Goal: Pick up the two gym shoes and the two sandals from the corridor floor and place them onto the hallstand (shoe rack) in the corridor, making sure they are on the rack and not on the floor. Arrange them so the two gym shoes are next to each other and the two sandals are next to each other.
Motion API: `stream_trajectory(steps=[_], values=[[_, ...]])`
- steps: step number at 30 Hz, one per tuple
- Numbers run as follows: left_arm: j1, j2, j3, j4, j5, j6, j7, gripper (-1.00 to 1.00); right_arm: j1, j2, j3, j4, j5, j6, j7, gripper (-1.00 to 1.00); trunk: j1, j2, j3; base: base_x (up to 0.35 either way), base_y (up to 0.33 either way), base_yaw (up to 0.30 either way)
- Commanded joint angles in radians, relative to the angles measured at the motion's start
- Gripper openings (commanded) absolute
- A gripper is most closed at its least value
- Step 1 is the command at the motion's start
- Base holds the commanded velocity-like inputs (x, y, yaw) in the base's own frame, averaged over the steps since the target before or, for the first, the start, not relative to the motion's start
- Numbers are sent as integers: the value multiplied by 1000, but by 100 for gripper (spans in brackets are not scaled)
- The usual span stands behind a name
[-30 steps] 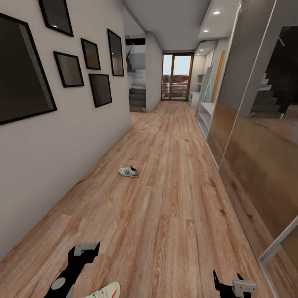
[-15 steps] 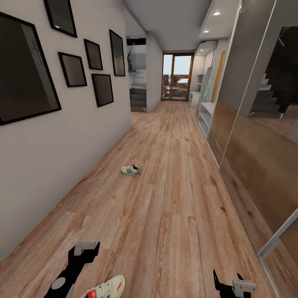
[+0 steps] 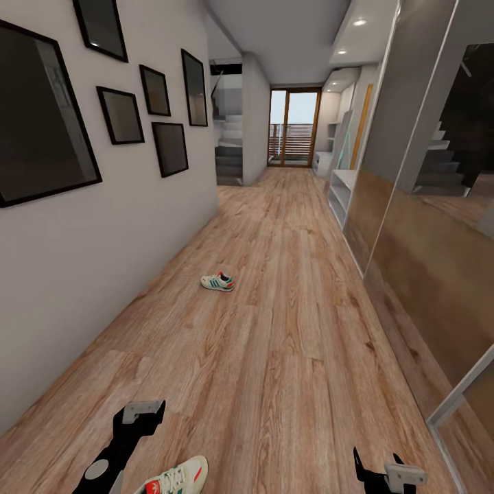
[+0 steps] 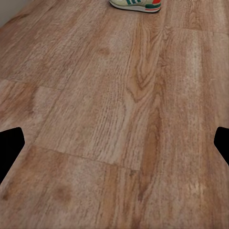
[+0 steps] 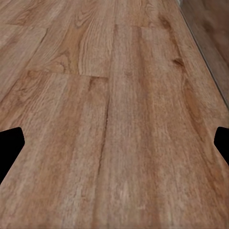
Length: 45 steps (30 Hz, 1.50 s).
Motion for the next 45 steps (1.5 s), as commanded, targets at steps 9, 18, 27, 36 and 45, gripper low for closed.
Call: stream_trajectory(steps=[9, 18, 27, 36, 45], values=[[-1, -1, 6, 1, -5, -3, -8, 100, -1, 0, 7, 1, -9, -3, 3, 100, 0, 0, -1, 0, 0, 0], [-1, -1, 6, 1, -5, -3, -8, 100, -1, 0, 7, 1, -9, -3, 3, 100, 0, 0, -1, 0, -37, 0], [-1, -1, 6, 1, -5, -3, -8, 100, -1, 0, 7, 1, -9, -3, 3, 100, 0, 0, -1, 0, -133, 0], [-1, -1, 6, 1, -5, -3, -9, 100, -1, 0, 7, 1, -9, -3, 3, 100, 0, 0, -1, 0, -23, 0], [0, -1, 6, 1, -5, -4, -8, 100, -1, 0, 7, 1, -9, -3, 3, 100, 0, 0, -1, 0, -3, 0]])
